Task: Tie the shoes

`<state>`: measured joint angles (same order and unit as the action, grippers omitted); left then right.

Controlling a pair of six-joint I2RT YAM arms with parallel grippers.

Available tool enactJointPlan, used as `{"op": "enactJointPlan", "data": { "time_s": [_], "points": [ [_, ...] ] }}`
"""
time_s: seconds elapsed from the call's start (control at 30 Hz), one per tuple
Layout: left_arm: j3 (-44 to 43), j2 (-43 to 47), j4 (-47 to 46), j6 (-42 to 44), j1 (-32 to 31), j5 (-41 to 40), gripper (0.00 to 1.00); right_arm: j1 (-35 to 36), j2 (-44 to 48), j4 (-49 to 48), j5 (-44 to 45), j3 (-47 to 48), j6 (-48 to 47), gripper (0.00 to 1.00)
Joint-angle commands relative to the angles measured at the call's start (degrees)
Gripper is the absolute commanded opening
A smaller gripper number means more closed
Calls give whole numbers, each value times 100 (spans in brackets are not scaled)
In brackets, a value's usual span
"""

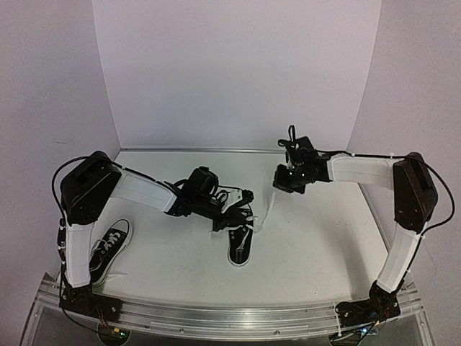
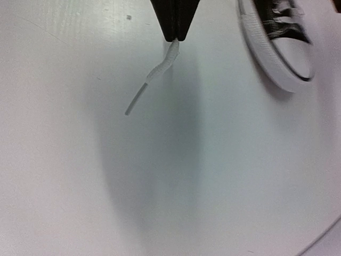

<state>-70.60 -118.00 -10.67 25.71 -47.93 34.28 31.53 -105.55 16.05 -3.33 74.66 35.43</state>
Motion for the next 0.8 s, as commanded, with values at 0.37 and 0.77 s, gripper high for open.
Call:
{"op": "enactJointPlan", "data": {
  "time_s": [0.37, 0.77],
  "points": [
    [614, 521, -1096, 254, -121, -552, 0, 802, -1164, -1158, -3453, 1424, 121, 1],
    [653, 491, -1221, 189, -130, -537, 0, 299, 277, -1248, -3202, -109, -2, 54]
  ]
}}
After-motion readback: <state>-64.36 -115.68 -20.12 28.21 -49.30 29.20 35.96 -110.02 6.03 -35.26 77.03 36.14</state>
